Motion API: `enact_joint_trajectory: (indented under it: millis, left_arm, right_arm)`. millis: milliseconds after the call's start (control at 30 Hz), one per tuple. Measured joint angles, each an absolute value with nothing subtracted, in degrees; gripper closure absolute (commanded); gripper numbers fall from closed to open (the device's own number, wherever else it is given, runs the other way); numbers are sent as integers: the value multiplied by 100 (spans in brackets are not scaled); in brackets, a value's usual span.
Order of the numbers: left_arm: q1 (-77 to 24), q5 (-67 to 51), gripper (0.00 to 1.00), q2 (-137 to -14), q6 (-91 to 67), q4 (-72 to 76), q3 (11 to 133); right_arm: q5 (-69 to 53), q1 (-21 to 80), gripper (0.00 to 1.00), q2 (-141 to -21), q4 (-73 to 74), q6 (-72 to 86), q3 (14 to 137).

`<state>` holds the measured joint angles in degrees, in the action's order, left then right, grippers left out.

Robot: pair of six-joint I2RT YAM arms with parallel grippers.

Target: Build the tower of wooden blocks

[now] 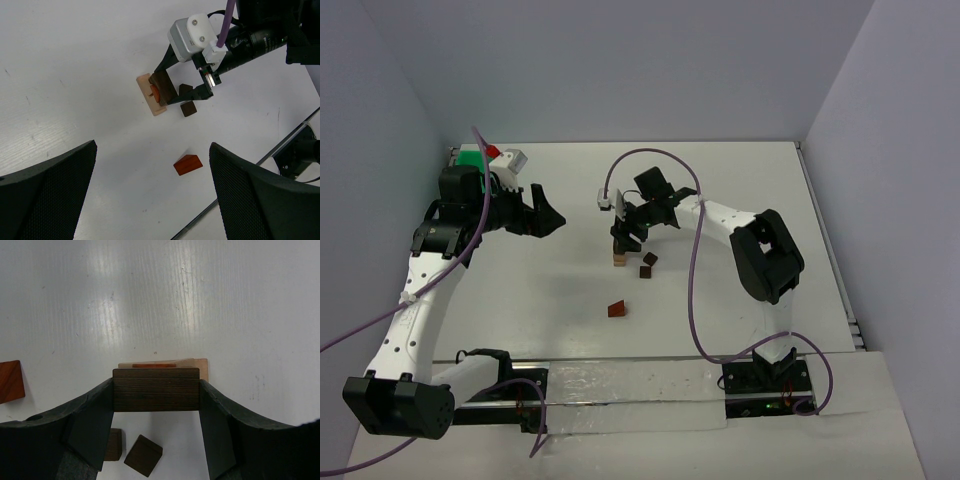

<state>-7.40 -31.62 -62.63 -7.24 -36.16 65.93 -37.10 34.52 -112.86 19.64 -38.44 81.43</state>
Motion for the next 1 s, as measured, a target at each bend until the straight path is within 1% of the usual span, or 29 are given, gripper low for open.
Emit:
enact_joint_trajectory:
  millis: [800,933,1000]
  left_arm:
    - [-740,-3175,1,-6261,-722,-3616,6593]
    - [-740,-3175,1,-6261,-722,-3616,6593]
    - [-740,-3175,1,-6261,-722,-3616,6591]
  right_arm:
    - [-3712,3463,33,-11286,1929,-3951,8130]
    - [-3710,3463,31,-11286,1929,-3951,8130]
    - [-3709,3463,26,-11286,1929,-3949,8130]
